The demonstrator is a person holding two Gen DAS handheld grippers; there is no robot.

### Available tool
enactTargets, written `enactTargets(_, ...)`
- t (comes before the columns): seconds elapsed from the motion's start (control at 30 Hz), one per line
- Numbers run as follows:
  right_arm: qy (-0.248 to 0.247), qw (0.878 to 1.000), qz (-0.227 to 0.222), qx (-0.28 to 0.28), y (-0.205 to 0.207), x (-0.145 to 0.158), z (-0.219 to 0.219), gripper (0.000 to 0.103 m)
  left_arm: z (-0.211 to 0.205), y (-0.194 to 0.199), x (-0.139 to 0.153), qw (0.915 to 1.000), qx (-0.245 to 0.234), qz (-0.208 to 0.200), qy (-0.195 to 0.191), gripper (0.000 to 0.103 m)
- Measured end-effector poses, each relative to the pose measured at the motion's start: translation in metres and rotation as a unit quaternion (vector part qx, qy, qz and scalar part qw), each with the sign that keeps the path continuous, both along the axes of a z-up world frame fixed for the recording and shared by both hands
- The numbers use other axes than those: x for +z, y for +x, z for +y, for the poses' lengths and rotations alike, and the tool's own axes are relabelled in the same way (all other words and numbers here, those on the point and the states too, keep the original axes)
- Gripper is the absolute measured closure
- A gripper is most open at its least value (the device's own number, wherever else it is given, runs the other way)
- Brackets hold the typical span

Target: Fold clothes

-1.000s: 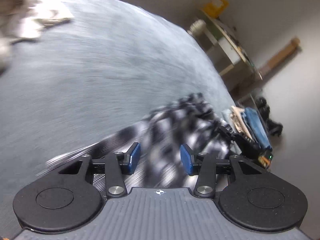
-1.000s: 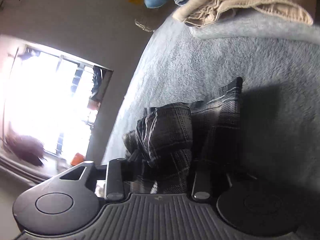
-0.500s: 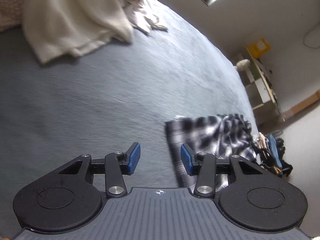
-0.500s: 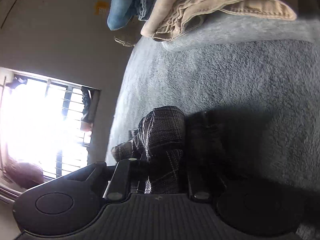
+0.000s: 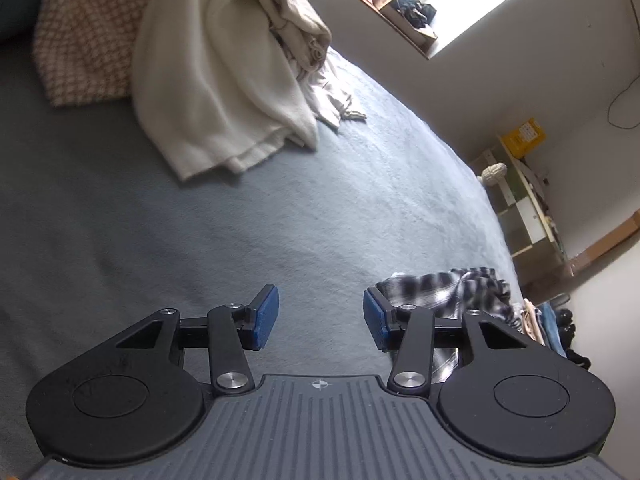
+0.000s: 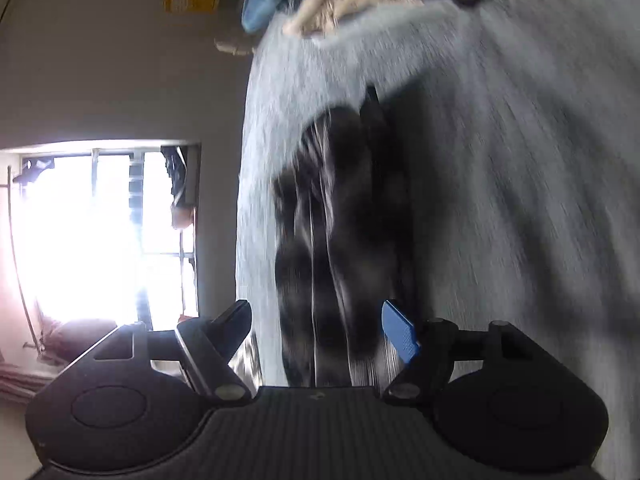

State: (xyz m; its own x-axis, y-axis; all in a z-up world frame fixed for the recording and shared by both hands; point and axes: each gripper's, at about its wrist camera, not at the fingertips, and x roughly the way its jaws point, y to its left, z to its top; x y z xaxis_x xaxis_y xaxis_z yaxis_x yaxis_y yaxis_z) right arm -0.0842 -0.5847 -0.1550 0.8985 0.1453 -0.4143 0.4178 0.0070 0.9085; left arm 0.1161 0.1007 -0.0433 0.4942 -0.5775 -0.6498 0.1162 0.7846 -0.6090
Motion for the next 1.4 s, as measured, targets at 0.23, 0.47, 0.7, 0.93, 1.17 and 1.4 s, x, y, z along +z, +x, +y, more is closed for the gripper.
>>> enactTargets(0.23, 0.051, 0.994, 0.051, 0.086, -0.01, -0.026, 0.09, 0.022, -0.022, -0.013, -0.044, 0.9983, -0.032, 0.038, -0.03, 0.056)
enactTargets(0.47, 0.034, 0.985, 0.089, 0.142, 0.009, -0.035, 0.149, 0.02, -0.04, -0.025, -0.069, 0.9946, -0.051, 0.06, -0.069, 0.056)
enactTargets(0.7, 0.075, 0.976, 0.094, 0.183, 0.027, -0.039, 0.196, 0.016, -0.076, -0.004, -0.092, 0.9906, -0.087, 0.072, -0.078, 0.055)
enactTargets(0.93, 0.083, 0.979, 0.06, 0.178, 0.045, -0.045, 0.209, 0.028, -0.142, 0.031, -0.106, 0.9853, -0.15, 0.055, -0.06, 0.056)
enactTargets(1.17, 0.096, 0.98, 0.046, 0.165, 0.046, -0.054, 0.209, 0.038, -0.173, 0.067, -0.115, 0.9853, -0.15, 0.043, -0.07, 0.058)
enactTargets(1.4, 0.09, 0.982, 0.052, 0.159, 0.047, -0.06, 0.21, 0.074, -0.178, 0.074, -0.13, 0.9896, -0.083, 0.055, -0.104, 0.094)
